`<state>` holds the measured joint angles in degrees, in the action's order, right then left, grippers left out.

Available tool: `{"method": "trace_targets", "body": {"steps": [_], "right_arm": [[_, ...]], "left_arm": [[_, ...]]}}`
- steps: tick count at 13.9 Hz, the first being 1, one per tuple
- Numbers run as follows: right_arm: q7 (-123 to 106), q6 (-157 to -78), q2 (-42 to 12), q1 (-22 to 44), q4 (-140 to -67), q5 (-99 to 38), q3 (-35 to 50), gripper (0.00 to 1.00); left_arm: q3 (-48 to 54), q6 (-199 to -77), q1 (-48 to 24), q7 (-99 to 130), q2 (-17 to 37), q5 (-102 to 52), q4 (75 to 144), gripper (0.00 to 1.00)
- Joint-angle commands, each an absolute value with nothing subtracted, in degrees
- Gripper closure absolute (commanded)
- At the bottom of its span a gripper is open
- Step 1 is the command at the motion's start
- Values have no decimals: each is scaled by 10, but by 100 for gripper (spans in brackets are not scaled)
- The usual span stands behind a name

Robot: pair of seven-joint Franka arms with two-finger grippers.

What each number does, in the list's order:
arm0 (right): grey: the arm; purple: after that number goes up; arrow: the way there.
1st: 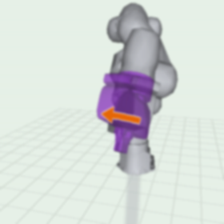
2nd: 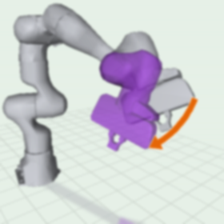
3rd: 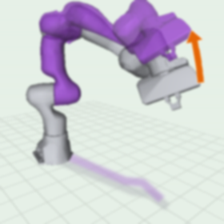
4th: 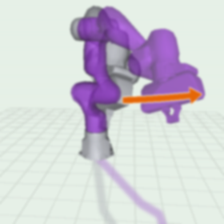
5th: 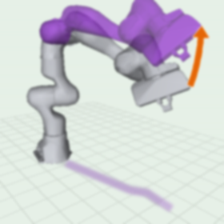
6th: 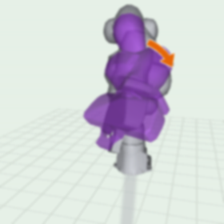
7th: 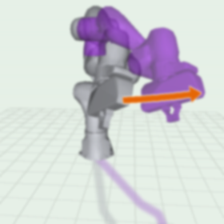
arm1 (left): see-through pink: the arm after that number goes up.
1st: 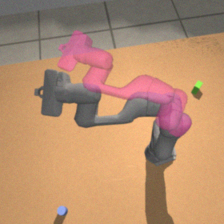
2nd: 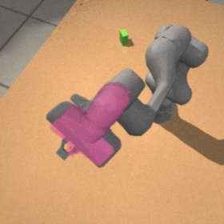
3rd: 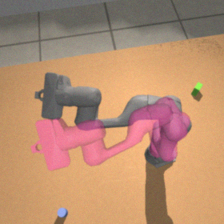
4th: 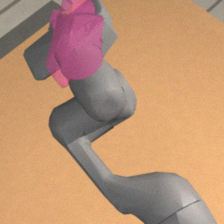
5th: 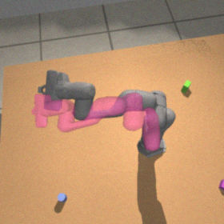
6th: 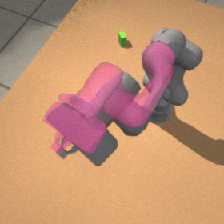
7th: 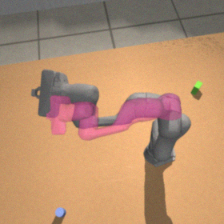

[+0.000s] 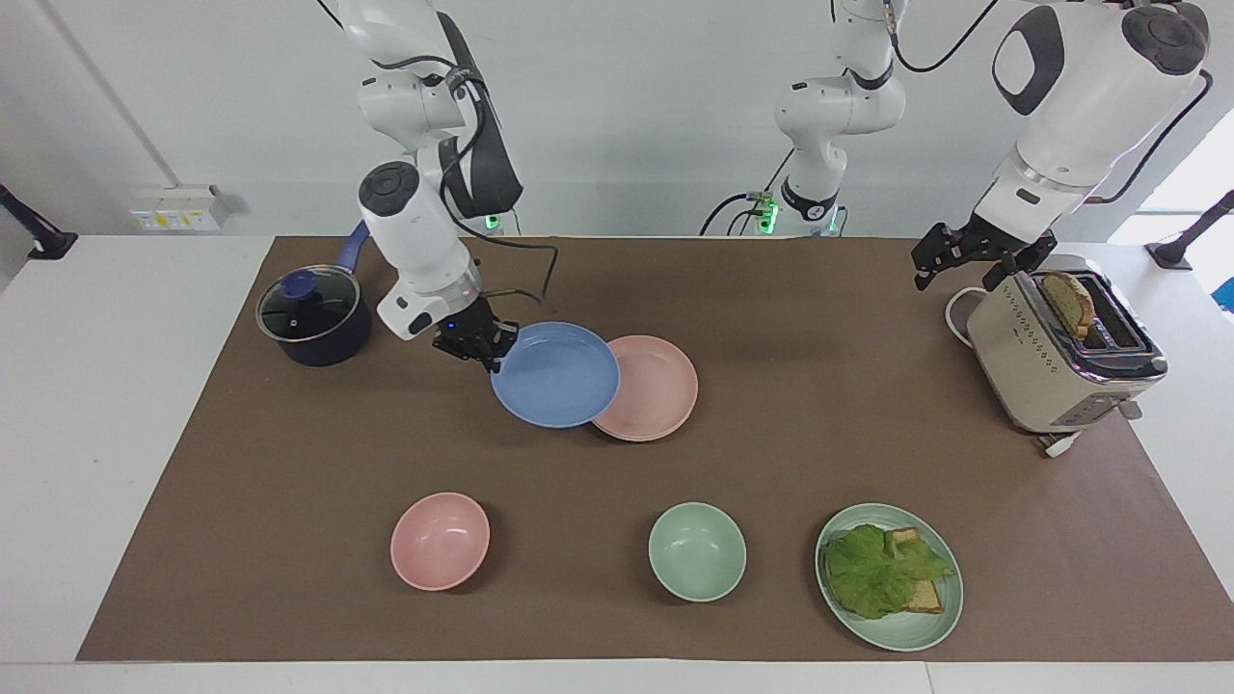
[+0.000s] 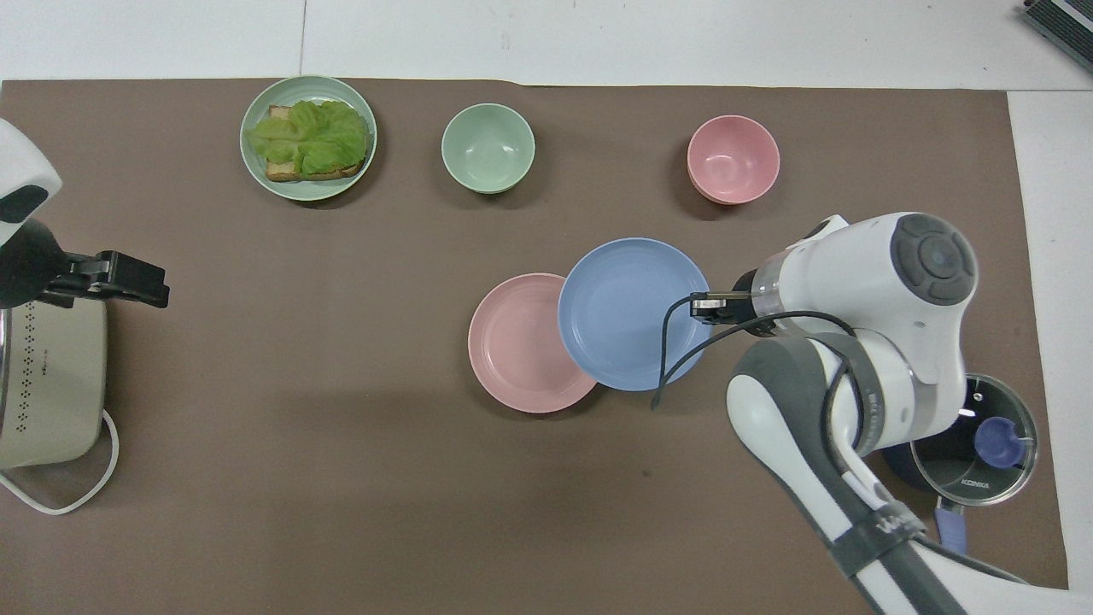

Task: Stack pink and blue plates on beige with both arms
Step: 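Lift the blue plate with the right gripper onto the pink plate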

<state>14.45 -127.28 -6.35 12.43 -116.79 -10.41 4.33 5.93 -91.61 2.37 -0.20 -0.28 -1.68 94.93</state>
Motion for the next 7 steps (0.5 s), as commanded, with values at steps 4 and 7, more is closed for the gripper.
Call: {"method": "trace_targets", "body": {"steps": [4,7], "right_arm": [[211,-1301,-90,179,-1163,-117,42,100],[214,-1298,-94,195,-1164,-118,42,100]], "left_arm": [[62,-913,29,-8,-3,-13,943,0],[62,-913,28,-8,-3,-13,943,0]]}}
